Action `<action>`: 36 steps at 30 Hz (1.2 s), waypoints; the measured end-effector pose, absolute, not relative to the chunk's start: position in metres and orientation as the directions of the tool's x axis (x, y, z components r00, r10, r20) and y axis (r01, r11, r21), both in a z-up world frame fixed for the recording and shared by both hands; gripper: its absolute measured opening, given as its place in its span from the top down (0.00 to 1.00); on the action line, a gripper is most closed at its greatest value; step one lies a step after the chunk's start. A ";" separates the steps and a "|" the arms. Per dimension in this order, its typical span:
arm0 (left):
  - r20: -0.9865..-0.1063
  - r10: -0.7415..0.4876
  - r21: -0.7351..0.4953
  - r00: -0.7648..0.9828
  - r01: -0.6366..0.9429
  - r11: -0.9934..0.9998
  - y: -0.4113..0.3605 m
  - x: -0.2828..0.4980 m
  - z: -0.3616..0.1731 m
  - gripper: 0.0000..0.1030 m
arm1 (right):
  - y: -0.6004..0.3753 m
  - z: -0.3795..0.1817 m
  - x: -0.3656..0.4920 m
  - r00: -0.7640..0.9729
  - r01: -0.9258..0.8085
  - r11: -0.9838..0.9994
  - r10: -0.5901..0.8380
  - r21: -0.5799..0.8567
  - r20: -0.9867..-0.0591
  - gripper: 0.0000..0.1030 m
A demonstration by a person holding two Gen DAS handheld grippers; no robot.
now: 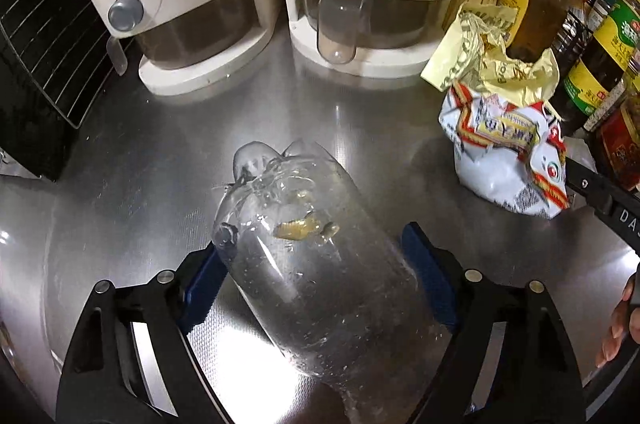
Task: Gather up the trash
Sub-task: 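Grasp the small clear plastic bag with the right tool, then carry the bottle and small bag down over the bin and open both tools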
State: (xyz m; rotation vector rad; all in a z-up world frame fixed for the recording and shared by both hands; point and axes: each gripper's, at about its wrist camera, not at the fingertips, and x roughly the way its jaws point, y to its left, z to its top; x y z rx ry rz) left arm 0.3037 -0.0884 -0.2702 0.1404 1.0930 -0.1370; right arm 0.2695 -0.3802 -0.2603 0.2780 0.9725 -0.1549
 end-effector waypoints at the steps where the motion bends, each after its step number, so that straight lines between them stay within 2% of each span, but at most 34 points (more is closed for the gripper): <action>1: -0.891 -0.045 0.043 0.451 0.184 0.982 -0.088 0.303 -0.271 0.23 | -0.378 -0.259 0.268 0.557 0.247 0.956 -0.006 0.159 -0.830 0.67; 8: -0.895 -0.047 0.060 0.443 0.224 0.973 -0.084 0.286 -0.270 0.25 | -0.365 -0.250 0.246 0.562 0.228 0.963 -0.012 0.141 -0.827 0.69; 20: -0.885 -0.037 0.062 0.464 0.198 0.978 -0.058 0.236 -0.264 0.29 | -0.349 -0.243 0.191 0.576 0.241 0.961 -0.031 0.133 -0.817 0.69; 23: -0.881 -0.033 0.062 0.472 0.185 0.981 -0.049 0.220 -0.260 0.36 | -0.338 -0.241 0.176 0.579 0.231 0.962 -0.018 0.143 -0.815 0.69; 36: -0.880 -0.040 0.057 0.472 0.190 0.980 -0.028 0.156 -0.266 0.38 | -0.281 -0.231 0.132 0.582 0.124 0.977 0.068 0.171 -0.810 0.69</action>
